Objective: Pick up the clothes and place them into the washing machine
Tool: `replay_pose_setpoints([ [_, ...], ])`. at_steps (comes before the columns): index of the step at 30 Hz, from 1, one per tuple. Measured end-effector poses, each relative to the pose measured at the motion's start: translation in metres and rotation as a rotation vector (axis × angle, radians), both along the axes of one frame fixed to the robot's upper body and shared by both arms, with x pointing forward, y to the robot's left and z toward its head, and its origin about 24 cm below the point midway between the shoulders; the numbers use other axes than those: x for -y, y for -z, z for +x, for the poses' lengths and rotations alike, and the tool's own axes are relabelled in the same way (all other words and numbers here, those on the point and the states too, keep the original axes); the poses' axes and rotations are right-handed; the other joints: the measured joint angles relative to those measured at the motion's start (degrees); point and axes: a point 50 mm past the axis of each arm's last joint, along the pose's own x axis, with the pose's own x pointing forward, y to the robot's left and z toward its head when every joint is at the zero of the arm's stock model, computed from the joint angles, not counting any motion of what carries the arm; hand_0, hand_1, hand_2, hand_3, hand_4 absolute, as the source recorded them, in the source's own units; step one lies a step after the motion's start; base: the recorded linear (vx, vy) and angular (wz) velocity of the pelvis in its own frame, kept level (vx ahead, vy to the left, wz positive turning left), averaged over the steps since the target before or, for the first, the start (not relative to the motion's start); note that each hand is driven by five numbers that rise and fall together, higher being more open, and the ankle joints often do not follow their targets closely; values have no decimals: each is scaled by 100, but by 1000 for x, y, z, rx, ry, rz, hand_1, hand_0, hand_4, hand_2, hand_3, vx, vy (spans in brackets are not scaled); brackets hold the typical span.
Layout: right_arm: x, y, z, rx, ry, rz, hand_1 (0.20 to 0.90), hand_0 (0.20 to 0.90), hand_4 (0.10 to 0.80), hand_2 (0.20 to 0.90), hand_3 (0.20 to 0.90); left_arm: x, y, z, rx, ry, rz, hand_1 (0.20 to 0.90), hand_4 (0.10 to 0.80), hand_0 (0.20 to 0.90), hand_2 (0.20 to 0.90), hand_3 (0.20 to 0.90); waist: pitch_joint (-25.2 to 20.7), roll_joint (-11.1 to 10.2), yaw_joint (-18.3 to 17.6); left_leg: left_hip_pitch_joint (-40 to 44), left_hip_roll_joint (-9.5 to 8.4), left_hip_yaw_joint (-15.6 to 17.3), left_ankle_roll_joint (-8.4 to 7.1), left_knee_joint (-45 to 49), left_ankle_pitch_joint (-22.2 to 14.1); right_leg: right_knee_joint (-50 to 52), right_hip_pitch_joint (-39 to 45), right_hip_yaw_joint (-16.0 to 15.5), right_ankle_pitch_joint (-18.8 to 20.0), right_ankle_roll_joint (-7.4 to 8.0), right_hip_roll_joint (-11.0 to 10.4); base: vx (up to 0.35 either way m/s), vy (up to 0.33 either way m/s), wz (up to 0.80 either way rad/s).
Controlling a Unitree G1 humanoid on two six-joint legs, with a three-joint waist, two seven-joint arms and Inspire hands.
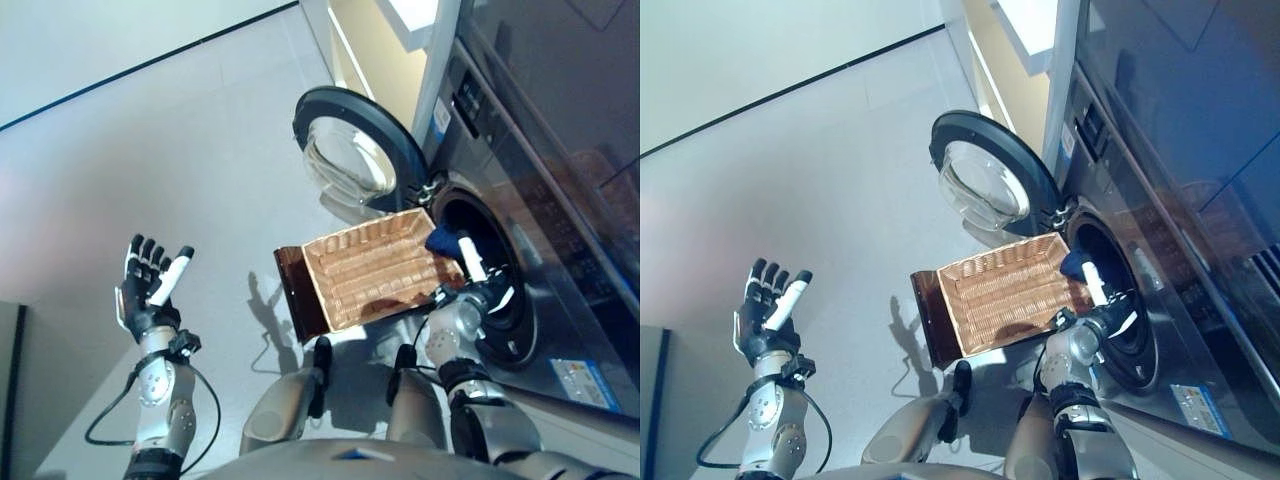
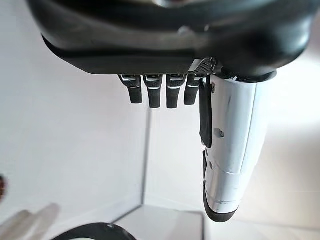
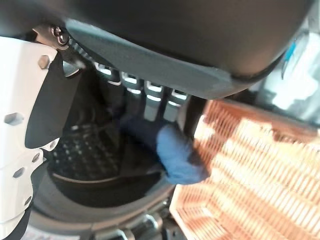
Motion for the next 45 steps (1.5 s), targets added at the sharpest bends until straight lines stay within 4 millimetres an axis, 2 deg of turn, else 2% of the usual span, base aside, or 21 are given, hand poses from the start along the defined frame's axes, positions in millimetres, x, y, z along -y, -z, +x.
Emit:
replay_pose_setpoints([
  [3,-7,29,-31,-140,-65,17,900,900,800,900,900,-1,19,-11,-107,-5,-5,900,800,900,900,900,-230,-309,-85,253,51,-32,-19,-212,25,-255,309,-123,26,16,52,103,0,10],
  [5,-9,49,-55,-260,-106,17,900,900,800,900,900,0,38,-21,-217,18,11,900,800,900,900,900,-421,-411,-83,591,115,-13,-28,-443,37,-598,698,-159,115,46,125,80,31,-10],
  [6,-12,57,-69,-303,-111,31,900,900,800,900,900,-1,45,-29,-263,17,11,900,800,900,900,900,-631,-506,-90,624,130,6,-26,-545,38,-683,700,-145,129,40,144,70,14,-18],
  [8,-14,66,-84,-339,-118,51,900,900,800,900,900,1,51,-36,-308,33,23,900,800,900,900,900,-730,-583,-117,774,140,17,0,-665,65,-867,885,-153,207,87,171,85,1,-6],
  [11,-14,72,-97,-375,-125,66,900,900,800,900,900,3,54,-41,-332,51,42,900,800,900,900,900,-795,-604,-171,1024,133,54,34,-788,81,-1185,1225,-150,352,123,191,111,20,-5],
  [15,-16,73,-97,-361,-108,89,900,900,800,900,900,1,57,-50,-355,43,46,900,800,900,900,900,-872,-522,-212,1201,124,108,53,-877,61,-1355,1413,-124,408,148,198,35,14,-7],
  [16,-18,74,-98,-354,-90,111,900,900,800,900,900,0,59,-57,-376,42,48,900,800,900,900,900,-894,-472,-218,1330,131,126,53,-924,60,-1470,1568,-123,436,177,213,-124,4,-4],
  [20,-17,64,-83,-270,-47,132,900,900,800,900,900,1,58,-58,-378,53,64,900,800,900,900,900,-791,-362,-201,1083,111,109,67,-808,86,-1330,1321,-130,417,149,188,-296,11,2],
  [23,-21,38,-38,-110,-8,133,900,900,800,900,900,4,40,-31,-274,76,88,900,800,900,900,900,-288,-339,-203,327,70,101,88,-179,52,-710,586,-121,368,97,90,-296,27,10],
  [24,-22,21,-13,-32,10,135,900,900,800,900,900,7,23,-15,-184,107,116,900,800,900,900,900,-16,-314,-223,-101,62,75,41,145,-7,-422,196,-118,325,30,57,-53,4,17],
  [26,-23,-6,20,81,38,145,900,900,800,900,900,15,-1,10,-52,142,139,900,800,900,900,900,393,-188,-145,-488,44,77,23,439,20,-47,-212,-107,275,-57,39,-50,2,15],
  [28,-29,-21,37,138,30,153,900,900,800,900,900,19,-20,22,45,147,151,900,800,900,900,900,521,-130,-88,-756,46,53,27,638,-52,149,-497,-89,221,-95,-9,1,28,4],
  [30,-34,-41,54,219,19,153,900,900,800,900,900,22,-49,30,185,147,201,900,800,900,900,900,645,-90,-37,-1207,15,42,-48,1035,-331,97,-825,-112,221,-93,-10,41,59,-21],
  [31,-35,-49,60,240,24,149,900,900,800,900,900,23,-60,32,233,149,218,900,800,900,900,900,764,0,60,-1271,109,-5,57,1089,-359,298,-880,-105,195,-30,90,53,64,-29],
  [32,-38,-50,62,235,39,162,900,900,800,900,900,23,-70,35,274,160,249,900,800,900,900,900,783,-21,98,-1351,96,46,66,1215,-349,1186,-1133,-17,-191,-233,39,69,73,2],
  [33,-43,-48,62,220,62,192,900,900,800,900,900,21,-85,35,332,174,305,900,800,900,900,900,763,-226,83,-1423,-31,105,60,1266,-353,1524,-1076,73,-764,-172,-45,124,96,8],
  [35,-47,-50,65,226,51,196,900,900,800,900,900,21,-96,34,397,158,331,900,800,900,900,900,795,-194,125,-1518,5,143,-20,1604,-479,1443,-1142,103,-770,-174,21,128,75,-8],
  [36,-50,-47,63,215,50,202,900,900,800,900,900,22,-99,34,410,154,332,900,800,900,900,900,799,-197,132,-1499,6,89,43,1655,-521,1481,-1124,98,-732,-165,4,140,59,0],
  [39,-49,-44,60,205,69,219,900,900,800,900,900,23,-102,37,426,156,335,900,800,900,900,900,800,-202,105,-1499,-24,101,53,1657,-518,1441,-1101,93,-682,-158,-30,191,71,6],
  [40,-47,-39,57,190,76,225,900,900,800,900,900,25,-103,39,430,164,341,900,800,900,900,900,801,-202,85,-1422,-72,60,114,1651,-497,1437,-994,25,-635,-146,-90,187,66,17],
  [45,-44,-23,43,135,99,232,900,900,800,900,900,28,-106,41,445,173,349,900,800,900,900,900,785,-222,76,-1054,-258,-154,174,1627,-612,1416,-490,-156,-805,-21,-265,181,36,28],
])
